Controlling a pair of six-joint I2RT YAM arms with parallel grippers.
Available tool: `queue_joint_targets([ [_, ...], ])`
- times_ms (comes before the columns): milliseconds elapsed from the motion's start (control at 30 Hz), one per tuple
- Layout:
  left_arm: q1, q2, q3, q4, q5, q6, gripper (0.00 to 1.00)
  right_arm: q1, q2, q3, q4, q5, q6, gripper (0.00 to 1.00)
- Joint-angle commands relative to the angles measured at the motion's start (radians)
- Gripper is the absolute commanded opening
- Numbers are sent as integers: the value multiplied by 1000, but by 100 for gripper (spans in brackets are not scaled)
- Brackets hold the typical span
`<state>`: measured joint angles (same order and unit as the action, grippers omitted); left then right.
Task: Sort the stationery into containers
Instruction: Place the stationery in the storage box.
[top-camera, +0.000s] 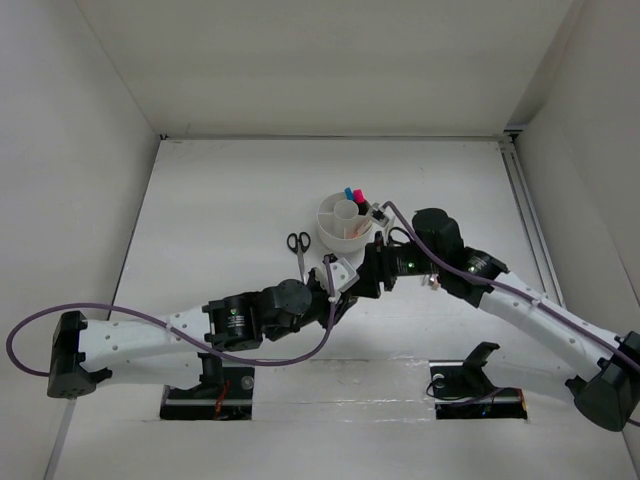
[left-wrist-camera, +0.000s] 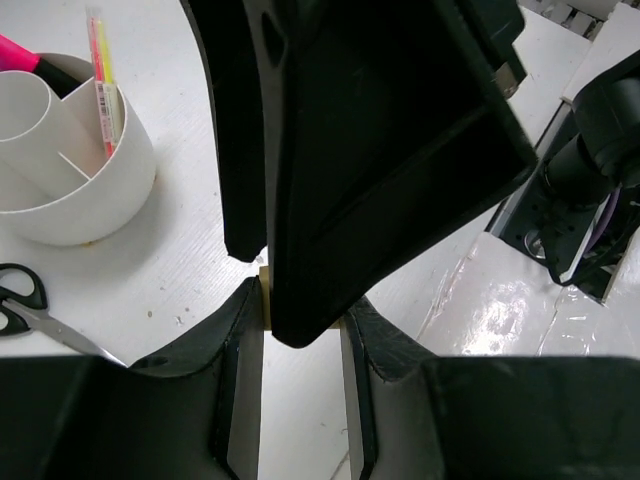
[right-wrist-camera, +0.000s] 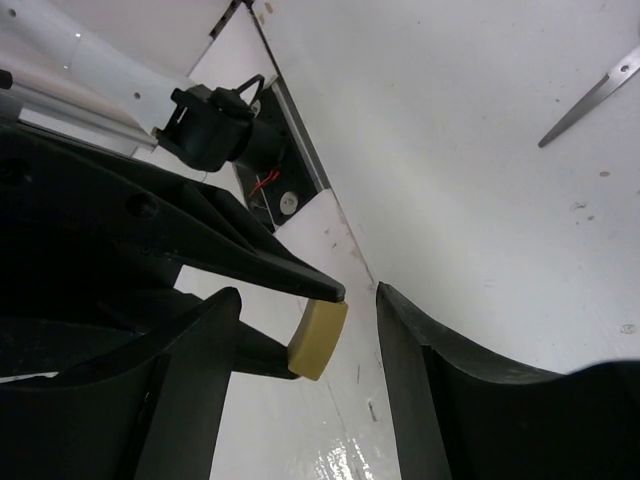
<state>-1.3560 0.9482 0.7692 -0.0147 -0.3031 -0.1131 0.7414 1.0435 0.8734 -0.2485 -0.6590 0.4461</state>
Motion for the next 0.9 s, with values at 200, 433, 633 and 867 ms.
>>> queue_joint_targets([
  [200, 1, -37, 15, 91, -54, 10, 0, 12, -42, 1, 3, 133, -3, 74],
  [433, 1, -3, 5, 91, -79, -19, 0, -59, -233, 36, 23, 415, 22, 95],
  [633, 95, 70, 50, 56, -206, -94, 0, -129, -269, 131, -90, 550, -16, 99],
  [867, 519, 244, 221, 36, 184, -63, 0, -148, -298, 174, -138, 539, -110, 99],
])
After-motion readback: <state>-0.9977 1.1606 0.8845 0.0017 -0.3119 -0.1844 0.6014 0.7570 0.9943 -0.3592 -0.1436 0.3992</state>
